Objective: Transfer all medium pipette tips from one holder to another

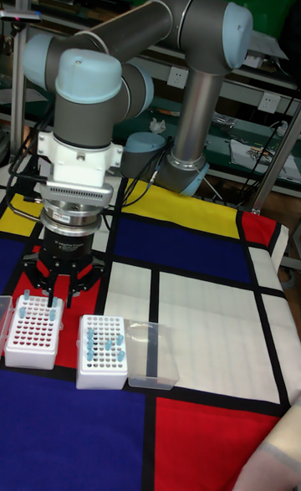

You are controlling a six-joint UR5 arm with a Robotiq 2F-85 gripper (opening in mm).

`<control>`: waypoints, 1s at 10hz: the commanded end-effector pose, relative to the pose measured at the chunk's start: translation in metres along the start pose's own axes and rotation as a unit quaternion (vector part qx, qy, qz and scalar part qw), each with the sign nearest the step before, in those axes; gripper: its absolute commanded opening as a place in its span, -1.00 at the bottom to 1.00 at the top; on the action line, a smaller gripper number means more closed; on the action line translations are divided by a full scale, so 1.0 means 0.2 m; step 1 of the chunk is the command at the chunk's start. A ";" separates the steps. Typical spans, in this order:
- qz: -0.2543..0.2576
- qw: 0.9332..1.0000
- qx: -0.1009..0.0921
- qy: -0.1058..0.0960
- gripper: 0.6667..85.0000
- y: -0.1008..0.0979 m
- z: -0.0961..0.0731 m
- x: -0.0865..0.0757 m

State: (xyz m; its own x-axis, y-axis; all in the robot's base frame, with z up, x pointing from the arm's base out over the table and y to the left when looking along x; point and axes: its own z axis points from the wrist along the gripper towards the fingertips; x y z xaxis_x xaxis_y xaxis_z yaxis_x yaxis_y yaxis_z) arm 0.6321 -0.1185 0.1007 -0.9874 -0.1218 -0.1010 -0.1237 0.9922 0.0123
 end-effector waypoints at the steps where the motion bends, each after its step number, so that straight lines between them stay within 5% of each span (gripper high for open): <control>1: 0.022 1.000 0.002 -0.002 -0.28 0.11 -0.02 -0.08; 6: 0.028 1.000 0.012 0.003 -0.30 0.31 0.09 -0.18; 10: 0.011 1.000 0.010 -0.001 -0.32 0.31 0.14 -0.21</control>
State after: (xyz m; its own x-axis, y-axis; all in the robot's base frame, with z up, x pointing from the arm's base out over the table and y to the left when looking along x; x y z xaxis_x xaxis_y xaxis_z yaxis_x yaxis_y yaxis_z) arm 0.6648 -0.0572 0.0828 -0.9912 -0.0917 -0.0955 -0.0905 0.9958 -0.0159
